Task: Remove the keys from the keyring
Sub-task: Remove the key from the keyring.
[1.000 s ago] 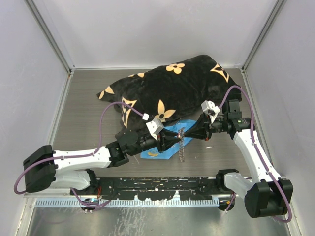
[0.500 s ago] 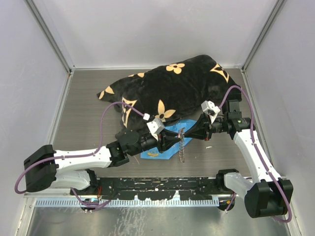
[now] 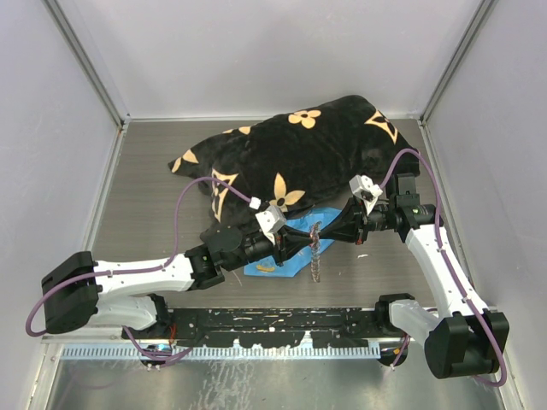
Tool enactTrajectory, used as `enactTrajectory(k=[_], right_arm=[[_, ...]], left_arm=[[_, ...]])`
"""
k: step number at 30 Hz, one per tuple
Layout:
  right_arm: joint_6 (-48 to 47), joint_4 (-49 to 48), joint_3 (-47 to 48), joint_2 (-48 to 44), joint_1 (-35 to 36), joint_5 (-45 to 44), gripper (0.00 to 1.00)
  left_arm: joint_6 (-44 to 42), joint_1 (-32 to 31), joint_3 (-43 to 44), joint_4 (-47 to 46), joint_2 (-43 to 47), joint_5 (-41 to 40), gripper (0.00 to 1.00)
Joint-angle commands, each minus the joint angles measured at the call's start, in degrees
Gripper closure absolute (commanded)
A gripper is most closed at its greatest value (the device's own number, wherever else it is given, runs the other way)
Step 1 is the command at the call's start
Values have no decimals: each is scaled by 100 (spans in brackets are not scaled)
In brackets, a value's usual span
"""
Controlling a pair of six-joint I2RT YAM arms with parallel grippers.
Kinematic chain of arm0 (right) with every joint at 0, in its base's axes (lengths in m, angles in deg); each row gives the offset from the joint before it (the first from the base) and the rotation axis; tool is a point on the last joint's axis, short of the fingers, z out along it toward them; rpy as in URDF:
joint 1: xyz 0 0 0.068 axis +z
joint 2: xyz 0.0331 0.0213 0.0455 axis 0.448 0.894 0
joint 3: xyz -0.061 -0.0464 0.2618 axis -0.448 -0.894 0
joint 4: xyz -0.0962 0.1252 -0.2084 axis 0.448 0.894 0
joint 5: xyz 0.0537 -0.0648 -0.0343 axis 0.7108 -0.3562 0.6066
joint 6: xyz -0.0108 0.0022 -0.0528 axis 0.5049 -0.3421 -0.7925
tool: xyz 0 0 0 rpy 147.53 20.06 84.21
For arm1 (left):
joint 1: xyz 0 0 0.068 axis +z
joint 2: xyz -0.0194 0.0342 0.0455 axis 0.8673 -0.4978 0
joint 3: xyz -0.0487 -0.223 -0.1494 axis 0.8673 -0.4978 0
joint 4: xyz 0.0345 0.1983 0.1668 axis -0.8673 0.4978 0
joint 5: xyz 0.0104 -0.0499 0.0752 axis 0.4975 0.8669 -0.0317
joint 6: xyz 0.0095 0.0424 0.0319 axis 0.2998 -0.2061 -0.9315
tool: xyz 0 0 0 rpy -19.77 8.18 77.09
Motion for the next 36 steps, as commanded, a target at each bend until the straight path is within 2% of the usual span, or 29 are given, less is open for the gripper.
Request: enactTrajectory(k=[1,5,6,36], right_arm=[[-52,-7,255,-4,-4,581,99],[-47,-7,249,-4,-3,581,99],[-44,-7,249,3,-5,581,99],[-98,-68,152,33,27,581,99]], left_arm=[[-13,-16,269,-156,-8,-68,86],[-9,-23,269,-138,-6,-56,99],[-5,-17,269,-129,0,-42,100],[-140,-17,546,614,-138,536,100]])
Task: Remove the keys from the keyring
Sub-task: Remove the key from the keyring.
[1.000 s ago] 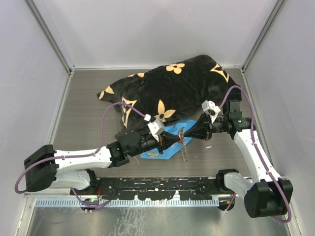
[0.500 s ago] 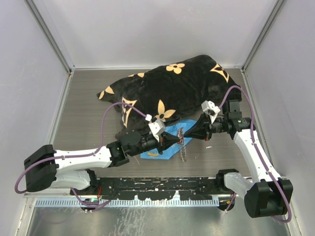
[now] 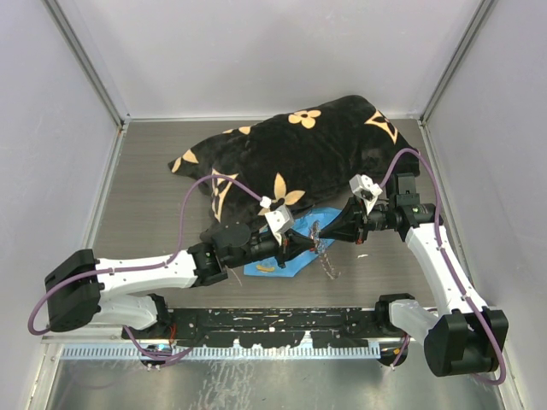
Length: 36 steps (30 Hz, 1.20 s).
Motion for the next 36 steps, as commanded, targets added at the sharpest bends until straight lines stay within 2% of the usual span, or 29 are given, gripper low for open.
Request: enactTrajectory(k=[1,10,17,22,28,36], right_arm=[[-54,-114,153,-35,27,604,99],[-56,-114,157,-29,25,605,99],[-59,-105,157,-38,37,605,99],[-75,-98,153,-41,55,605,99],[-172,-28,143,-42,76,605,99],[-183,-26,140,-42,90,605,99]], left_arm=[[-88,-17,185,-114,22,148,100],[-50,0,-224,-483,452,1,78],[69,113,-504,-905,722,226,76],[581,448,-554,-1338,698,719,72],[1580,1051,-435,-2023,284,1747,71],[2177,1154,-188,-2581,-386,2296,70]])
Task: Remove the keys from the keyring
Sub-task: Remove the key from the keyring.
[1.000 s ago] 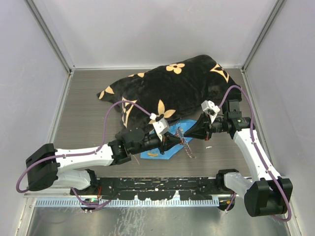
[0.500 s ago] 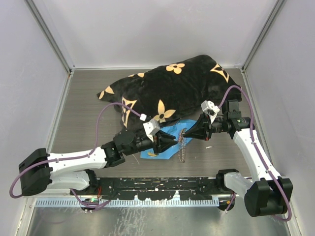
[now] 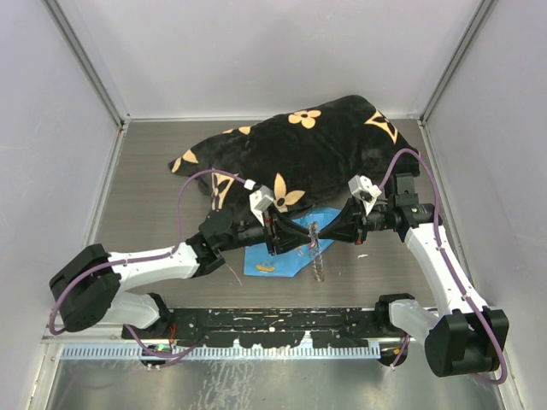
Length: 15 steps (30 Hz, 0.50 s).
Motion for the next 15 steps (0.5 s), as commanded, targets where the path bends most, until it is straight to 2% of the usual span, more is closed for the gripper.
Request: enactTrajectory(k=[1,15], right_arm=[[-73,-26,143,-28,38,601,99],[-79,-26,130,-51,47,601,99]], left_arm=[[459,19,338,-744,-204,490,70],[537,24,564,-504,-466,453,75]])
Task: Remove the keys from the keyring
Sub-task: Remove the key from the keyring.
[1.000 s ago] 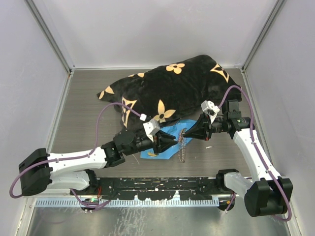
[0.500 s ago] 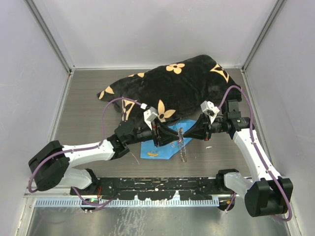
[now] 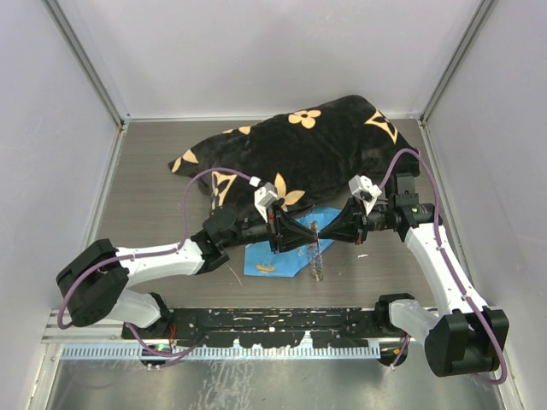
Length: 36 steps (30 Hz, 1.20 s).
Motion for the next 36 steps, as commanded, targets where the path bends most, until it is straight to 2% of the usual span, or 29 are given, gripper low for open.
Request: enactTrajectory(k=[1,36], right_arm=[[-72,-31,128,-45,20,603,99],[-67,-22,141,-68,34,603,99]], left_arm=[[10,1,357,-238,-46,47,76],[-242,8,287,267,141,-446,75]])
